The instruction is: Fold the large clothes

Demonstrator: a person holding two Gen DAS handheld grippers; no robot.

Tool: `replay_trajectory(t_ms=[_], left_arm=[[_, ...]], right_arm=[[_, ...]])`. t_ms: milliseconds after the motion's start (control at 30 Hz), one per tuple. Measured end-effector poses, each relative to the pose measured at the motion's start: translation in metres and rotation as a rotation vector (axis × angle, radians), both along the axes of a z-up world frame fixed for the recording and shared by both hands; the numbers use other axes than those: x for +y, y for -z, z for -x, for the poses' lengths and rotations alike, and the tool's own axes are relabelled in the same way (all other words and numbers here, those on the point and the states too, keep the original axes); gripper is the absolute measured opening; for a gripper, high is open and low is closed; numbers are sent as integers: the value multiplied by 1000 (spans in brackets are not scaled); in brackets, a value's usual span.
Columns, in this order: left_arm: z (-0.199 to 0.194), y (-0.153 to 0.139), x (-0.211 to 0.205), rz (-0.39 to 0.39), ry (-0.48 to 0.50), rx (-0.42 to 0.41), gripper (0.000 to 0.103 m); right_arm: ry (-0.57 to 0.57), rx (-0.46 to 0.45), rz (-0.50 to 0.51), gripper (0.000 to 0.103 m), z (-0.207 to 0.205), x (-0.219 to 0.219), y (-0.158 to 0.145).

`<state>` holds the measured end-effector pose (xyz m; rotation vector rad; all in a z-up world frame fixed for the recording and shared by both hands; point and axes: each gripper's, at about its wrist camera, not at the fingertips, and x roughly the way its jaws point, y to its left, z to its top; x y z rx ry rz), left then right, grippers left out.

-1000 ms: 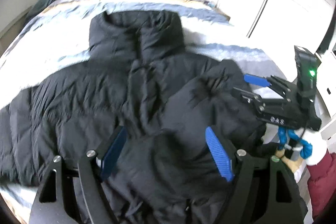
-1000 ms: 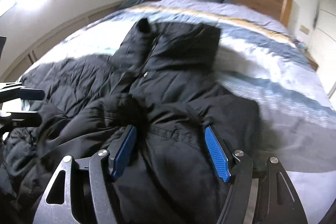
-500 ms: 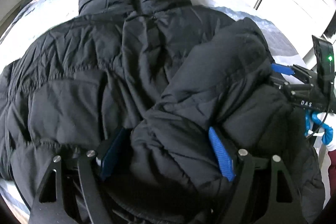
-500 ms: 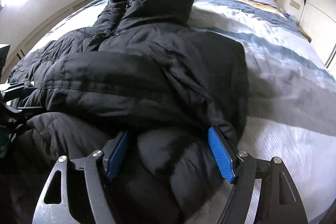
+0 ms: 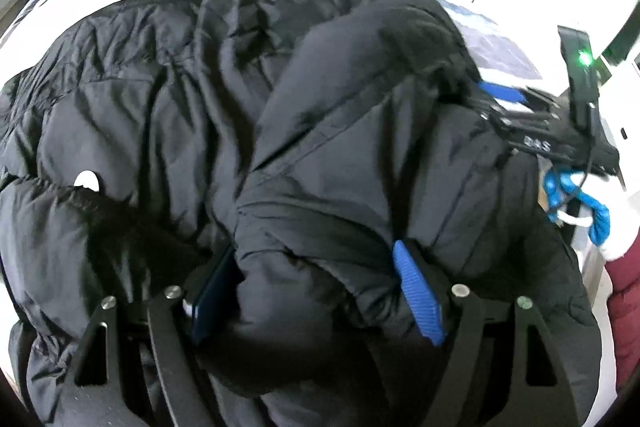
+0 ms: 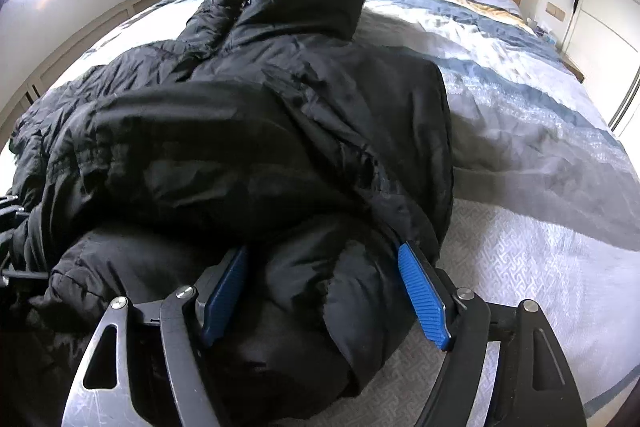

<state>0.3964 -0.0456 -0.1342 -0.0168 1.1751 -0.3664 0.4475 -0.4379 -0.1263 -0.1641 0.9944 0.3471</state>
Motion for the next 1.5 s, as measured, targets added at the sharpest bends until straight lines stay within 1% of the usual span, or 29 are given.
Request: replay_trajectory(t_ms=[67, 133, 200, 333, 433, 633, 700, 767, 867, 1033, 1267, 1433, 1500], left_arm=[[3, -10, 6, -19, -13, -30, 77], [5, -21, 12, -35, -25, -56, 77], [12, -31, 24, -55, -50, -71, 77], [30, -53, 57, -39, -109, -92, 77], [53, -71, 87, -28, -162, -127, 77], [100, -106, 168, -46, -268, -228, 77], [115, -114, 198, -49, -301, -237, 77], [126, -118, 229, -34, -342, -232, 77], [141, -117, 277, 10, -416, -216, 77], [167, -104, 334, 69, -504, -205, 77], [190, -72, 380, 98, -576, -164, 77], [190, -49, 404, 139, -633, -130, 77], [186, -43, 411, 137, -652, -130, 77]], right_arm=[[44, 16, 1, 76, 2, -9, -2], [64, 18, 15, 76, 9, -15, -7], [76, 9, 49, 76, 19, -20, -17], [105, -10, 90, 76, 38, -21, -40], [104, -32, 91, 76, 55, -15, -60], [110, -83, 63, 76, 100, 7, -101], [111, -96, 53, 77, 112, 16, -110], [115, -109, 36, 77, 129, 26, -122], [117, -121, 32, 77, 148, 39, -131], [125, -133, 29, 77, 178, 56, -142], [150, -125, 61, 77, 194, 69, -144], [170, -112, 75, 77, 195, 77, -142], [178, -105, 72, 77, 190, 82, -141]])
